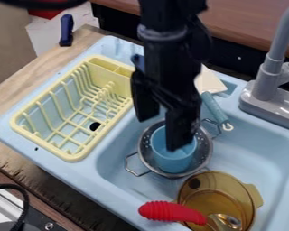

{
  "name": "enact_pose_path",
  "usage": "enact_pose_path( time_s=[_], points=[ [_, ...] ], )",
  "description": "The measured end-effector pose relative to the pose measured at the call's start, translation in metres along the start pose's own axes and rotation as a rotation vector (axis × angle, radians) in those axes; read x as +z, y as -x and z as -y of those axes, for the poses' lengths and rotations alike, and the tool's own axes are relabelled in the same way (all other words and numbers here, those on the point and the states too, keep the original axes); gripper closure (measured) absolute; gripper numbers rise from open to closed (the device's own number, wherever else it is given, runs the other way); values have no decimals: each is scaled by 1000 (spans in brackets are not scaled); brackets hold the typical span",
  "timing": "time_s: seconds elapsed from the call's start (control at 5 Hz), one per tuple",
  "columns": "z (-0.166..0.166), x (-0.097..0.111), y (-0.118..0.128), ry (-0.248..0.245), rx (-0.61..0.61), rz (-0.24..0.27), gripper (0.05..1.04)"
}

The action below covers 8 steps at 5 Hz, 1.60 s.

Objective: Move the red spoon to the yellow colander

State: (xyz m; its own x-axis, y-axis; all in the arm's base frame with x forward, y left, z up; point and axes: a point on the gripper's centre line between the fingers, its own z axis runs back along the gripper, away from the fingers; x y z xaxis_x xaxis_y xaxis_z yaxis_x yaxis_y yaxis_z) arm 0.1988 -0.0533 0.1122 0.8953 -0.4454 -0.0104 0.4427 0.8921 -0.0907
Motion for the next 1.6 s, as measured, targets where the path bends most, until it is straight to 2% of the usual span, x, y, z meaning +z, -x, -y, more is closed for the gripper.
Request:
enact_pose_path(
  time_s=[0.2, 0.4, 0.8, 1.2, 1.6],
  points=[
    [15, -6, 4, -1, -175, 18, 84],
    [26, -13, 11, -20, -278, 14, 83],
    [30, -37, 26, -77, -398, -10, 84],
    [29, -52, 34, -111, -430, -22, 84],
    [34, -55, 36, -86, -439, -8, 84]
  ],
)
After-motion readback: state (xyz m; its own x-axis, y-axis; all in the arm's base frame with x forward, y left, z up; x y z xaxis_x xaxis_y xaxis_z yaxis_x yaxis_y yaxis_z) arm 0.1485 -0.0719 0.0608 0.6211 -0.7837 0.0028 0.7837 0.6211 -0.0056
